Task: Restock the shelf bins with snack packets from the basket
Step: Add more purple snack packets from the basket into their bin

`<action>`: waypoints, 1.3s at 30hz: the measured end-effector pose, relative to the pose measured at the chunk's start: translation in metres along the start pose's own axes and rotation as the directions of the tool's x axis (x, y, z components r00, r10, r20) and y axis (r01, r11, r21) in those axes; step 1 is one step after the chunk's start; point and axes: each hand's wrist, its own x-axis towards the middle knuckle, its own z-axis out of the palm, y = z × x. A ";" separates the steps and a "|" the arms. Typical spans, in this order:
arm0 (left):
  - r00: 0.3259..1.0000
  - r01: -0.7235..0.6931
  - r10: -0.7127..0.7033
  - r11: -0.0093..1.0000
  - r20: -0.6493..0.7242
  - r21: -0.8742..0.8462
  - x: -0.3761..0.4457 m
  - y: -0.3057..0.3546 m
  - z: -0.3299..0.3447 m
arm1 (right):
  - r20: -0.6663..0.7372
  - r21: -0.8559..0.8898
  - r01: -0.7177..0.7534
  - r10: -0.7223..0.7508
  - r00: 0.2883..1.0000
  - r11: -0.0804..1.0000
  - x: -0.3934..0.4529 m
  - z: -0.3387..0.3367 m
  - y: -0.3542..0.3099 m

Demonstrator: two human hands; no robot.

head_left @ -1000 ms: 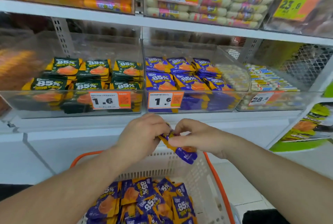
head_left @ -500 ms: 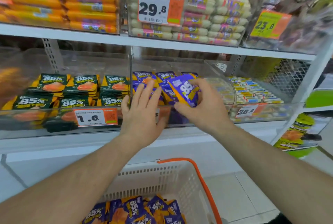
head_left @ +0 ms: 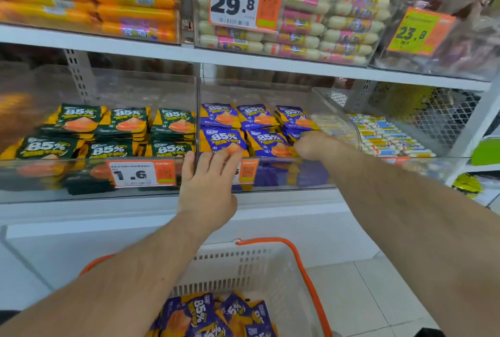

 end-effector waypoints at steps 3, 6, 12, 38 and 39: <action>1.000 0.009 -0.009 1.000 -0.006 -0.003 0.000 0.001 0.000 | 0.018 0.014 -0.025 0.025 1.000 1.000 0.001 -0.004 -0.001; 1.000 -0.002 0.002 1.000 0.002 -0.004 0.000 -0.001 -0.001 | 0.038 0.003 -0.015 0.015 0.999 1.000 0.007 -0.002 0.001; 0.997 -0.002 0.002 1.000 0.082 0.006 0.000 -0.003 -0.005 | 0.044 0.014 0.036 -0.036 0.998 0.999 0.005 -0.004 0.006; 0.237 -0.065 0.307 0.952 0.922 -0.300 -0.107 -0.031 0.000 | 0.259 0.406 -0.037 -0.076 0.963 0.913 -0.102 0.329 -0.068; 0.221 -0.063 0.309 0.951 0.925 -0.302 -0.109 -0.032 0.003 | 0.353 0.385 -0.091 -0.055 0.934 0.918 -0.107 0.343 -0.062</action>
